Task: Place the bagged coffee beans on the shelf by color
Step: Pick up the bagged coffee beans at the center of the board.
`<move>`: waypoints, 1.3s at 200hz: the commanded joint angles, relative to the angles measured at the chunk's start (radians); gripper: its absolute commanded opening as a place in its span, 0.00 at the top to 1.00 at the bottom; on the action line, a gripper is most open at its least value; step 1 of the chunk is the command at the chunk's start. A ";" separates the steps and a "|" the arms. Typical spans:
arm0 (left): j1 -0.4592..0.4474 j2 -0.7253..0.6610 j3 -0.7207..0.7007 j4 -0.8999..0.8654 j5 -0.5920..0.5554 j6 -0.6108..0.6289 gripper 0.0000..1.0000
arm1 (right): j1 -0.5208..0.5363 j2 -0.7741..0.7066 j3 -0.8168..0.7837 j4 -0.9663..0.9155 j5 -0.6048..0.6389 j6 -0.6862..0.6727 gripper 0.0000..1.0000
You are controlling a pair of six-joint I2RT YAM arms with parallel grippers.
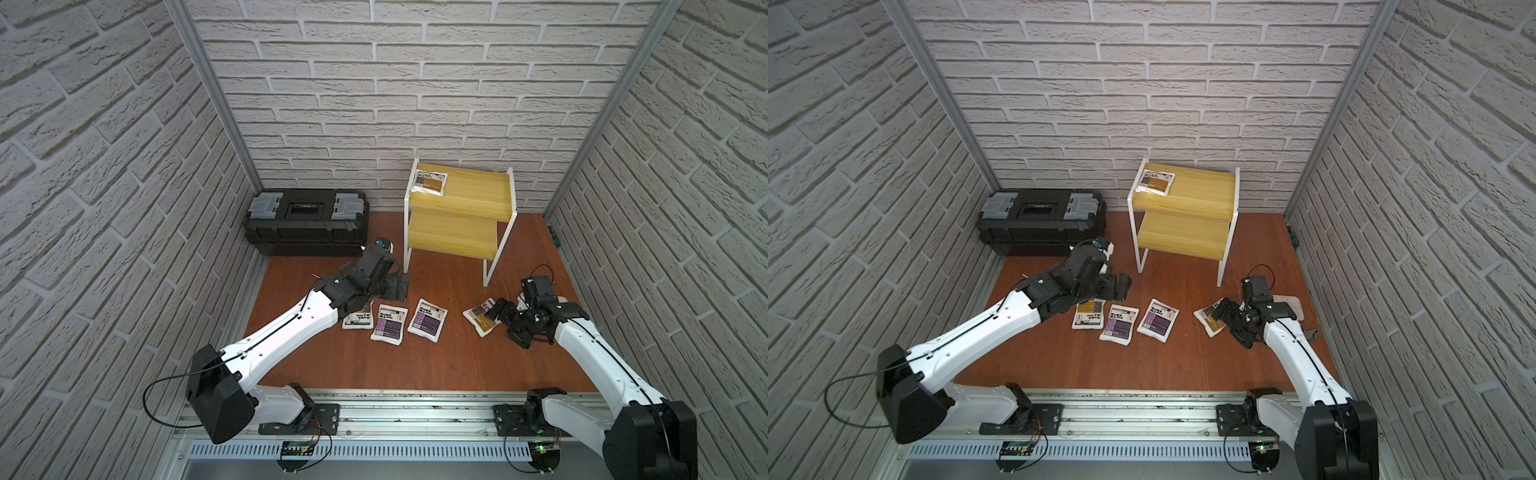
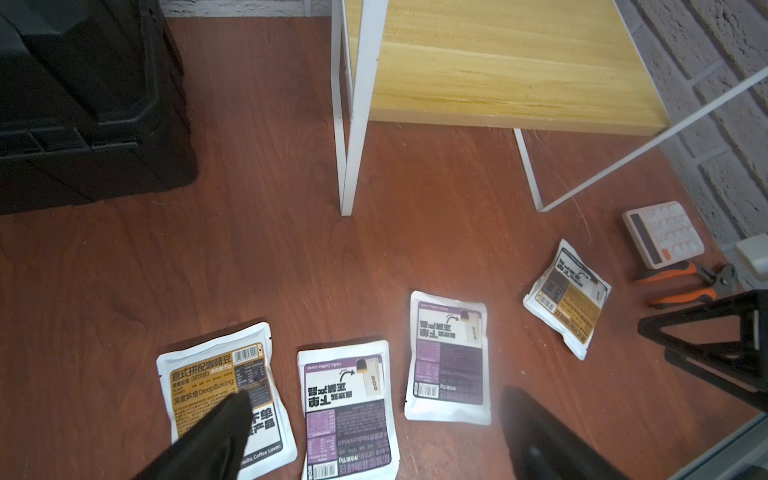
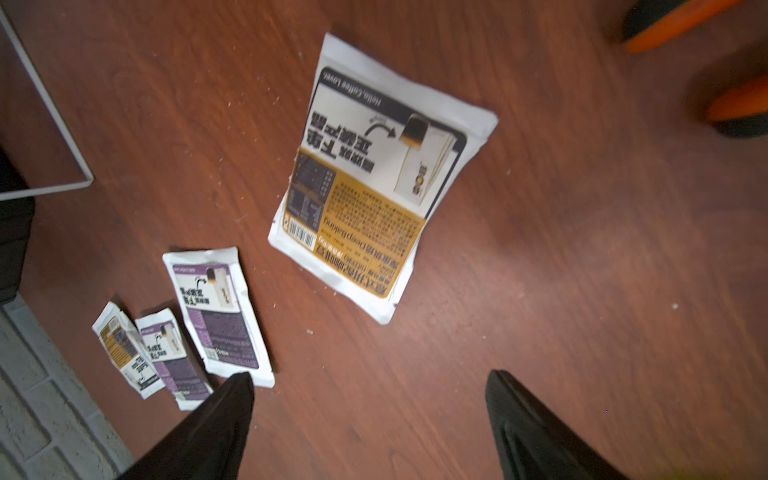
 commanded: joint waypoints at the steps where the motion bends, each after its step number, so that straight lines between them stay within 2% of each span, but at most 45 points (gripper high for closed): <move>1: -0.005 0.027 -0.009 0.070 0.005 -0.004 0.02 | -0.028 0.046 0.011 0.068 0.062 -0.036 0.08; 75: -0.005 0.060 -0.008 0.089 0.024 0.015 0.02 | -0.077 0.312 0.101 0.177 0.053 -0.080 0.09; 128: -0.005 0.064 -0.015 0.096 0.035 0.023 0.01 | -0.070 0.418 0.137 0.240 -0.006 -0.097 0.11; 212: -0.006 0.075 -0.013 0.099 0.049 0.027 0.02 | 0.066 0.522 0.213 0.256 -0.010 -0.113 0.13; 260: -0.005 0.079 -0.030 0.101 0.053 0.021 0.02 | 0.151 0.487 0.210 0.261 -0.022 -0.067 0.13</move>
